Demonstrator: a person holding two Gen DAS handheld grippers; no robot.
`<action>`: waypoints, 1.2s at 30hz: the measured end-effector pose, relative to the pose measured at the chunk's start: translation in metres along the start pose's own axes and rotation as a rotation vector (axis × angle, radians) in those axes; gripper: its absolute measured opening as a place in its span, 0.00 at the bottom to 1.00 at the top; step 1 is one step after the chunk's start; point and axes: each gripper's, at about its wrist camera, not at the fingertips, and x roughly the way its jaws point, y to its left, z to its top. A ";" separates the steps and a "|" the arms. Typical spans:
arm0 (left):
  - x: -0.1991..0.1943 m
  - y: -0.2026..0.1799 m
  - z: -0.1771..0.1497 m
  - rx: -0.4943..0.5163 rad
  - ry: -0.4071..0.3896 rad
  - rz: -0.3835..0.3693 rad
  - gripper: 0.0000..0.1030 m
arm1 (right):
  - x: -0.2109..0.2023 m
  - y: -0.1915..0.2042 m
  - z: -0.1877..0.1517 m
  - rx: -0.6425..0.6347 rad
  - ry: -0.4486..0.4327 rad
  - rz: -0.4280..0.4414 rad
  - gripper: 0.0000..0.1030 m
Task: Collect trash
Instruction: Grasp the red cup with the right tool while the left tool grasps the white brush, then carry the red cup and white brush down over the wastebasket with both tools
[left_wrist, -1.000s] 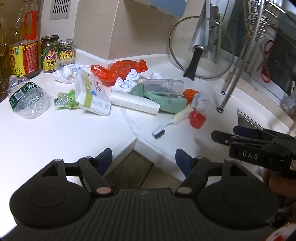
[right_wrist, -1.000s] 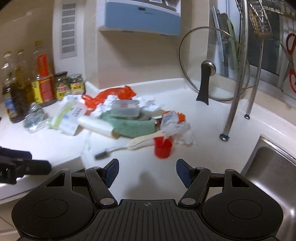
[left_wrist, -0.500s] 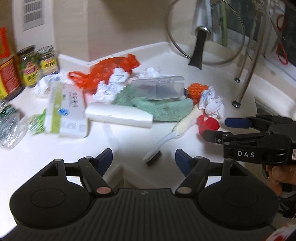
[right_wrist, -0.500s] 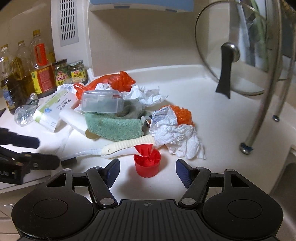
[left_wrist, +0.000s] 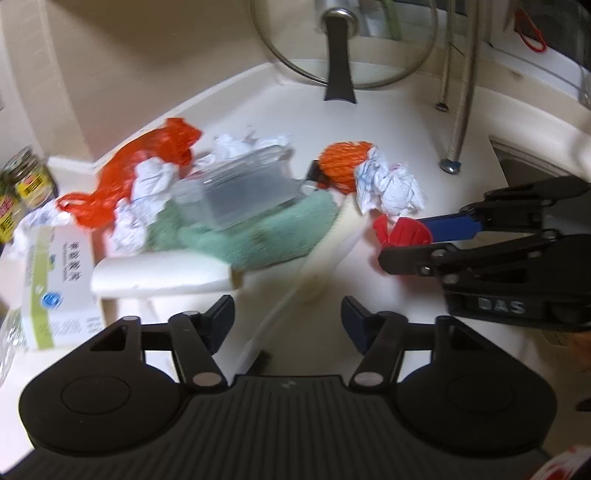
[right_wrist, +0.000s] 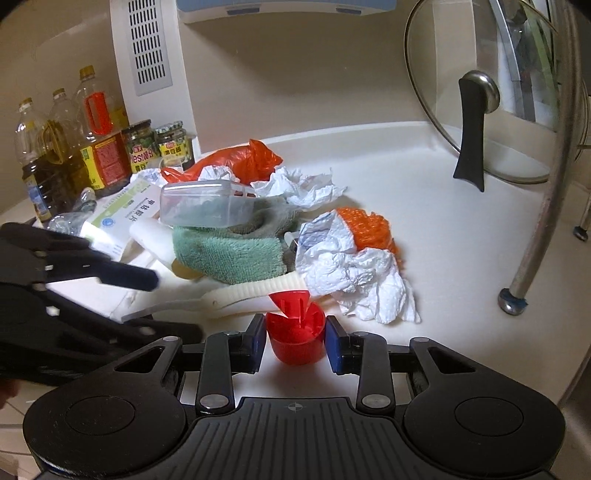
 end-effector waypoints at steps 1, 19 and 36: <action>0.002 -0.003 0.002 0.013 0.000 -0.004 0.55 | -0.003 -0.002 -0.001 0.000 -0.002 -0.005 0.33; -0.005 -0.024 -0.001 0.034 0.057 -0.035 0.21 | -0.026 -0.017 -0.016 0.082 0.006 -0.002 0.33; -0.050 -0.020 -0.039 -0.117 0.054 -0.011 0.20 | -0.036 0.002 -0.024 0.081 0.027 0.113 0.33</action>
